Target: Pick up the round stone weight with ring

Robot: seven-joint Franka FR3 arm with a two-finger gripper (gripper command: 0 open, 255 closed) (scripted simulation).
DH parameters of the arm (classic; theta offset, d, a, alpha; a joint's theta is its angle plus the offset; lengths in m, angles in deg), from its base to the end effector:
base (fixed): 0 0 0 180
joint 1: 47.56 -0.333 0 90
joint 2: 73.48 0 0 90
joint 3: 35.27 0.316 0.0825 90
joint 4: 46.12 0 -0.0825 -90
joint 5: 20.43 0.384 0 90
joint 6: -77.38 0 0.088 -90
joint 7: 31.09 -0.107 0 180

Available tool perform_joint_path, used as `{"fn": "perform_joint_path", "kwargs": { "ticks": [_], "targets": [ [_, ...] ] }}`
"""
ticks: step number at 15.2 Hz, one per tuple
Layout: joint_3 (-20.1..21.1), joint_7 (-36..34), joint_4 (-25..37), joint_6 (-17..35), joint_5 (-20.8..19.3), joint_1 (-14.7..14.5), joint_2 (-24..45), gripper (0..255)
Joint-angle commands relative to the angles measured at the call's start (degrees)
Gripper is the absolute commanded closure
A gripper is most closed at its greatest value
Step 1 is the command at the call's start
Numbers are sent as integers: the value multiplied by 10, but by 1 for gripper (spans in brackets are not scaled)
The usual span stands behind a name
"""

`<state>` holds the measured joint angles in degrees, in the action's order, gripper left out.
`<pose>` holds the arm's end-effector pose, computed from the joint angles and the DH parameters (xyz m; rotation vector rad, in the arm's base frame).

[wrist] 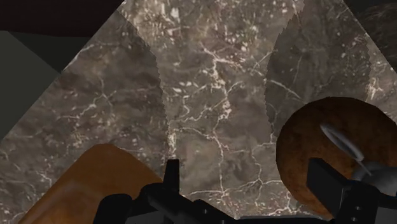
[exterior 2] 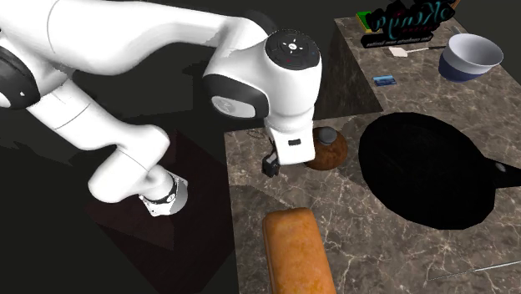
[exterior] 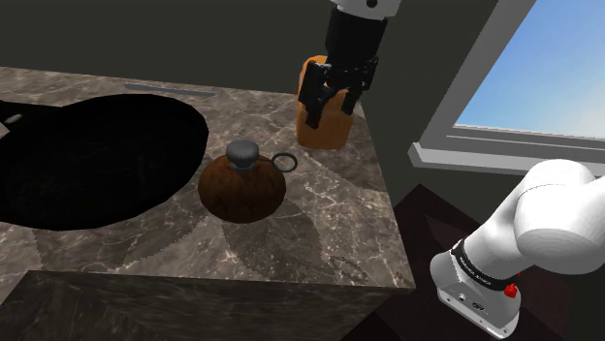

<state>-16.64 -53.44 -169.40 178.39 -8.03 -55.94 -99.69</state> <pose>0.3629 0.2301 0.5749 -3.0555 -0.0262 -0.0256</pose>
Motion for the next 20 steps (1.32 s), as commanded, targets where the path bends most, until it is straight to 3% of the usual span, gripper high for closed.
{"fn": "perform_joint_path", "kwargs": {
  "ticks": [1, 6, 11, 20],
  "targets": [
    [23, -28, 33, 6, -3, -3, 34, 0],
    [79, -100, 122, 10, -27, -10, 123, 0],
    [129, -176, 224, 2, -75, -26, 222, 0],
    [129, -173, 163, 61, -72, -27, 219, 0]
  ]
}}
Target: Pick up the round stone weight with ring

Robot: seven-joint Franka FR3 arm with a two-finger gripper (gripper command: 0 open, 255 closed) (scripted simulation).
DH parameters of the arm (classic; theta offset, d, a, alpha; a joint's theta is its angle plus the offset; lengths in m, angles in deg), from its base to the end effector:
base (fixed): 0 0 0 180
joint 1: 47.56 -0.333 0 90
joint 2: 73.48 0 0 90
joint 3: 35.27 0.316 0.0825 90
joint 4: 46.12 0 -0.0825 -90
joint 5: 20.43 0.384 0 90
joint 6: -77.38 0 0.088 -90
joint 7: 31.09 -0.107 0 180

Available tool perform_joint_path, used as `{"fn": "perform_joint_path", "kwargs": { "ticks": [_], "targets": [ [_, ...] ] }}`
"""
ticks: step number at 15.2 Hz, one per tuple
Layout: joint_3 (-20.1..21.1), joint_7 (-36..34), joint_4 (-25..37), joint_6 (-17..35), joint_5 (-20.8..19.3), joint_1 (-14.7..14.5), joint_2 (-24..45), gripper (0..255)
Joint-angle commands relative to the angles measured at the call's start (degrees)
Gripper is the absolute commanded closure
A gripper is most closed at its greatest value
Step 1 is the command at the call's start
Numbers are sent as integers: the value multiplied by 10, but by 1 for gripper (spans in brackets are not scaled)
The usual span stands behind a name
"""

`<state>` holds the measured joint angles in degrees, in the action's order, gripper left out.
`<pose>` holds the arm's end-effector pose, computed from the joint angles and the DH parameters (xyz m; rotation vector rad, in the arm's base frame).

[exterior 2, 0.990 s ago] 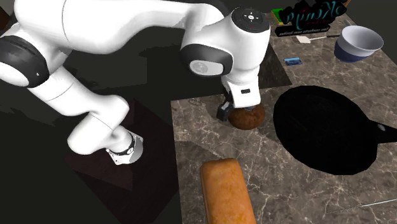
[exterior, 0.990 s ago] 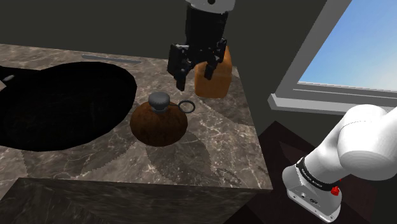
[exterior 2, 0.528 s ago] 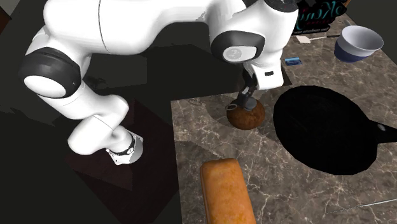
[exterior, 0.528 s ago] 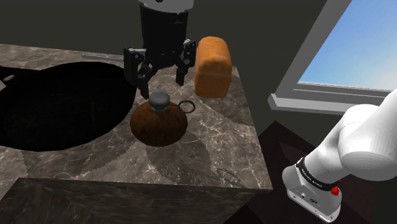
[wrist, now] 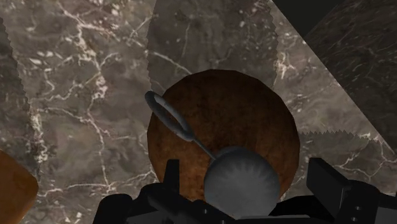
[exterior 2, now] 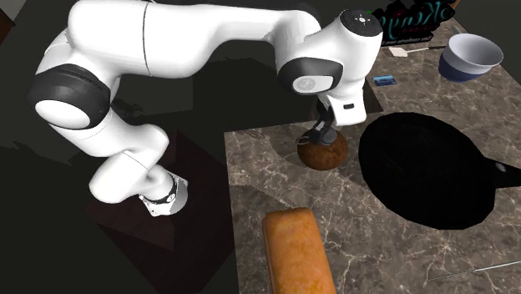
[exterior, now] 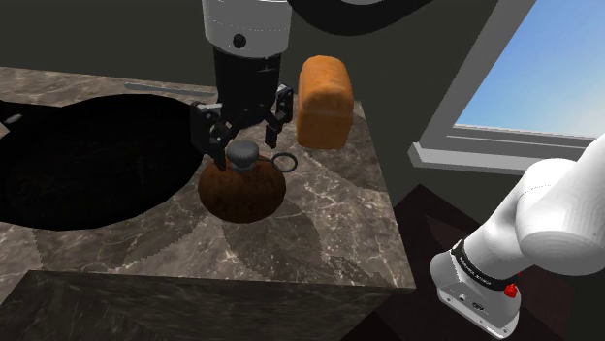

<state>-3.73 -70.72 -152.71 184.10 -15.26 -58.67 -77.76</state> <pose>0.3945 0.3833 0.5469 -3.0612 -0.0454 -0.0280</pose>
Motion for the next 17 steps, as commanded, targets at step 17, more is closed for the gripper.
{"fn": "perform_joint_path", "kwargs": {
  "ticks": [17],
  "targets": [
    [-1, -3, 52, -50, -2, 1, 2, 255]
  ]
}}
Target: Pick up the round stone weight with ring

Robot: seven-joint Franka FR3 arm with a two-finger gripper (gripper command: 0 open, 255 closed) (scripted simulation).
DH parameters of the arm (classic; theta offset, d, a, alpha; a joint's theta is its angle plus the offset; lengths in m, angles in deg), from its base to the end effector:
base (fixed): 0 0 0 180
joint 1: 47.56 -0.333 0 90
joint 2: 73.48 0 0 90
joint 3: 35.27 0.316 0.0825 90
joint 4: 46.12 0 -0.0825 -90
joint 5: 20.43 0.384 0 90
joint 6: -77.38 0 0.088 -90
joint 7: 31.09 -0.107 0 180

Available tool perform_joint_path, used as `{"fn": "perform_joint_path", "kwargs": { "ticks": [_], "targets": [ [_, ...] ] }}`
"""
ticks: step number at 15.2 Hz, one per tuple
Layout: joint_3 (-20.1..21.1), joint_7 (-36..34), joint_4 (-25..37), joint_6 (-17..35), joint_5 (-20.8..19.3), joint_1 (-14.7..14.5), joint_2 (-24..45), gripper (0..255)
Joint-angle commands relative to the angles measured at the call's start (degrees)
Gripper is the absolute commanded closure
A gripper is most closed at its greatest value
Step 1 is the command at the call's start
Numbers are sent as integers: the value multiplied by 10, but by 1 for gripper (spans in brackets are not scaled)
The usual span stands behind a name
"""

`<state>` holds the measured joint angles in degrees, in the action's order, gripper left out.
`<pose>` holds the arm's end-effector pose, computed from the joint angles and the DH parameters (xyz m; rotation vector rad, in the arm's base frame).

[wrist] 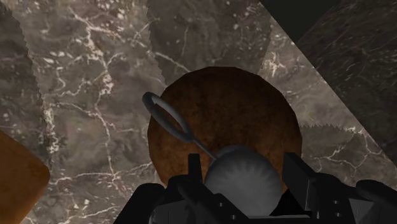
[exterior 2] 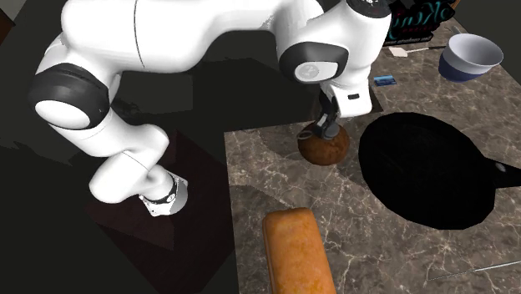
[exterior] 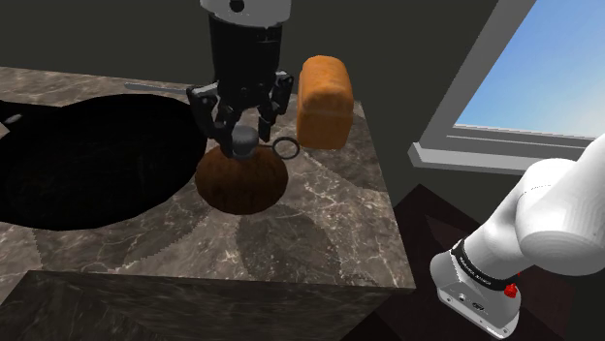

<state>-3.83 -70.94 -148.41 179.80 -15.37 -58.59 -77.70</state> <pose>0.3943 0.3829 0.5759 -3.0616 -0.0453 -0.0266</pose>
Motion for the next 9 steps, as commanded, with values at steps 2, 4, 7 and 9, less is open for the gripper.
{"fn": "perform_joint_path", "kwargs": {
  "ticks": [2, 4, 7, 9],
  "targets": [
    [0, -3, 27, -23, -2, 0, 3, 255],
    [0, -4, 45, -39, -4, 0, 6, 255],
    [1, -7, 73, -63, -7, 0, 11, 255],
    [1, -9, 85, -72, -8, 0, 14, 255]
  ]
}}
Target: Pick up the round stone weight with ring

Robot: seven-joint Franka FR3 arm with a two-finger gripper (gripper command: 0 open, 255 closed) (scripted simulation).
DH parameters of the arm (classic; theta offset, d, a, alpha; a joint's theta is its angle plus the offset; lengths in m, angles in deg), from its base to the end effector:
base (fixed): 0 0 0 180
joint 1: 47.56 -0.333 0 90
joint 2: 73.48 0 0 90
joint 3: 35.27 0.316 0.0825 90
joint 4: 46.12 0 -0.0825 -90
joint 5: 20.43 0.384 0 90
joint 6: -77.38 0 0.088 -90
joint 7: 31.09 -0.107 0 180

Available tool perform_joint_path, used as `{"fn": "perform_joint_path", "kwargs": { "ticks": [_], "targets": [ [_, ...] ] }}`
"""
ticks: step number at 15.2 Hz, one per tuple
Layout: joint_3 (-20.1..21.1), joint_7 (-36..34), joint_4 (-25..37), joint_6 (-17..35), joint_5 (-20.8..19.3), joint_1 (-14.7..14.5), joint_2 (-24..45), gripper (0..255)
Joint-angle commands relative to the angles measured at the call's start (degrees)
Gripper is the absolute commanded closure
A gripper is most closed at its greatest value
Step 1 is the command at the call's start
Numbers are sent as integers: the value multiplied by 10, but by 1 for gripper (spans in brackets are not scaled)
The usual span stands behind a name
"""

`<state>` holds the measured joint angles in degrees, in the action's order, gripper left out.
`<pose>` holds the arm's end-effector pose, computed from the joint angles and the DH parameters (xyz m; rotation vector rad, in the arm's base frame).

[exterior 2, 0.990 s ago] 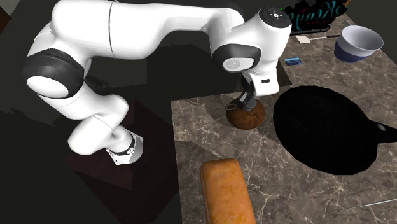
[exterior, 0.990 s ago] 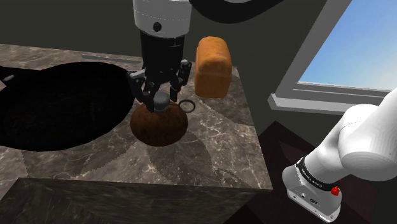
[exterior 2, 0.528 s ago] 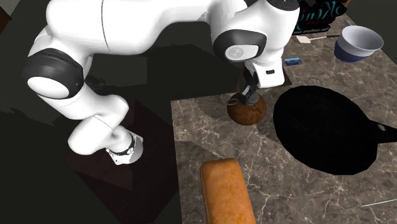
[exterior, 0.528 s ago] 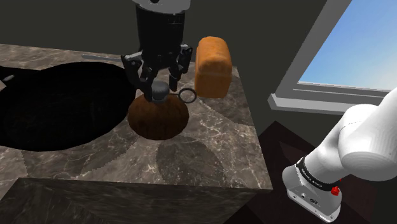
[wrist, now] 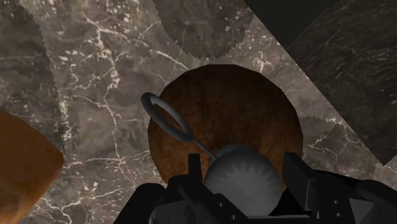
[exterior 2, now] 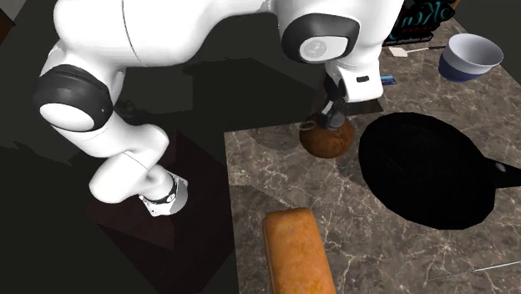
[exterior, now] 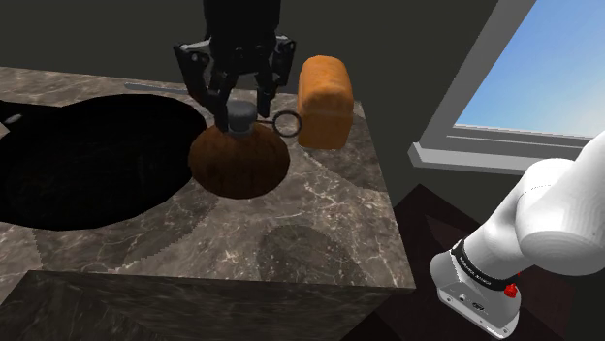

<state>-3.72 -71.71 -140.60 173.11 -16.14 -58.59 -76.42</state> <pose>0.3951 0.3830 0.6205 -3.0618 -0.0451 -0.0265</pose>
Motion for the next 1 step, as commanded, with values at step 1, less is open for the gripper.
{"fn": "perform_joint_path", "kwargs": {
  "ticks": [1],
  "targets": [
    [0, -1, 7, -5, -1, 0, 1, 255]
  ]
}}
